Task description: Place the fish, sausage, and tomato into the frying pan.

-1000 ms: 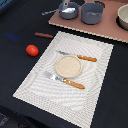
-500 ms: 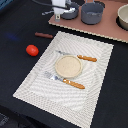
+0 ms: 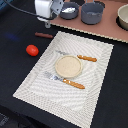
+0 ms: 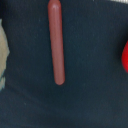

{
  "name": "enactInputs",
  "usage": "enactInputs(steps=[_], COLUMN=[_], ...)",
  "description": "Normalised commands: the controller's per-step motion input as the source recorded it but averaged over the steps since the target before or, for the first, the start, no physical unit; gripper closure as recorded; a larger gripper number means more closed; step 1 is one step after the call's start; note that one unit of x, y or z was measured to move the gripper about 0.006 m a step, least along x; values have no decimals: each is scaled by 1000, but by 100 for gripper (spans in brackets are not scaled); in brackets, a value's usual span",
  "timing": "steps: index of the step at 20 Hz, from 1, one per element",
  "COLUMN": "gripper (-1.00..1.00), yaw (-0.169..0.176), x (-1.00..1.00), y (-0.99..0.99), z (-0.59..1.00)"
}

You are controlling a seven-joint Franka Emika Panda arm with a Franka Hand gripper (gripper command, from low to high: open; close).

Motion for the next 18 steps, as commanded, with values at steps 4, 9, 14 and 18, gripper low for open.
enactInputs(steps=[4,9,14,18], gripper=[-100,-100,-100,-100], yaw=[-33,-15,-12,-13], x=[-97,0,-81,-184], y=[-790,-818,-636,-306], z=[-174,-135,-326,-421])
